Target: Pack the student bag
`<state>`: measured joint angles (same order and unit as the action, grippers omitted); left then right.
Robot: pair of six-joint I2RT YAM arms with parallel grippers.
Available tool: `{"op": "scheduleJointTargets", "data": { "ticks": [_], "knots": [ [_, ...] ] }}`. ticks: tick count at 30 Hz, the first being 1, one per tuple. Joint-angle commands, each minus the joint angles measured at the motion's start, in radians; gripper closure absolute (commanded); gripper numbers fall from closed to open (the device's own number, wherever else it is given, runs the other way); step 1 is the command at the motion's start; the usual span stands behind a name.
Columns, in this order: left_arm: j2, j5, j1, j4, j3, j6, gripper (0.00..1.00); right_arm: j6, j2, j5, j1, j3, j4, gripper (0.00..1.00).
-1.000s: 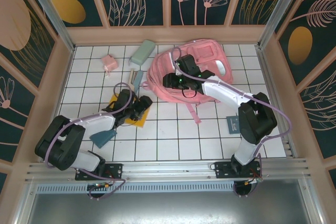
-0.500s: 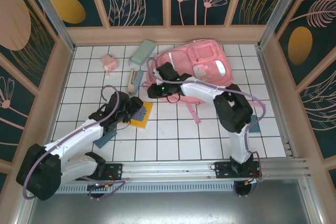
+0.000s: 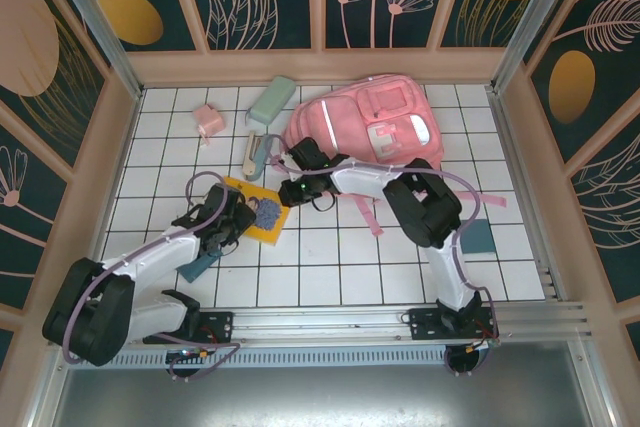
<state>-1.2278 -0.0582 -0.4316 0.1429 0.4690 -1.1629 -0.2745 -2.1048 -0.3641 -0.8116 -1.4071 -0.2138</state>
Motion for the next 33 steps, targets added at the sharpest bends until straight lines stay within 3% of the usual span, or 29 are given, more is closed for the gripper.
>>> {"op": "scheduleJointTargets", "data": {
  "ticks": [1, 8, 11, 23, 27, 33],
  "knots": [
    [-0.060, -0.013, 0.006, -0.017, 0.012, 0.048, 0.51, -0.003, 0.054, 0.022, -0.002, 0.136, -0.037, 0.89],
    [-0.163, 0.013, 0.008, -0.055, 0.071, 0.096, 0.51, -0.095, 0.181, 0.010, -0.043, 0.343, 0.031, 0.89],
    [-0.173, 0.010, 0.008, -0.034, 0.095, 0.107, 0.50, -0.115, 0.208, 0.004, -0.076, 0.357, 0.030, 0.89],
    [0.066, 0.007, 0.008, 0.092, 0.025, 0.086, 0.41, -0.064, 0.221, 0.092, -0.055, 0.141, -0.070, 0.75],
    [0.057, 0.063, 0.008, 0.018, -0.027, 0.068, 0.41, -0.035, 0.161, 0.094, -0.006, 0.081, -0.076, 0.68],
    [-0.021, 0.067, 0.008, -0.023, -0.042, 0.080, 0.50, -0.005, 0.029, 0.044, 0.016, -0.007, -0.080, 0.61]
  ]
}}
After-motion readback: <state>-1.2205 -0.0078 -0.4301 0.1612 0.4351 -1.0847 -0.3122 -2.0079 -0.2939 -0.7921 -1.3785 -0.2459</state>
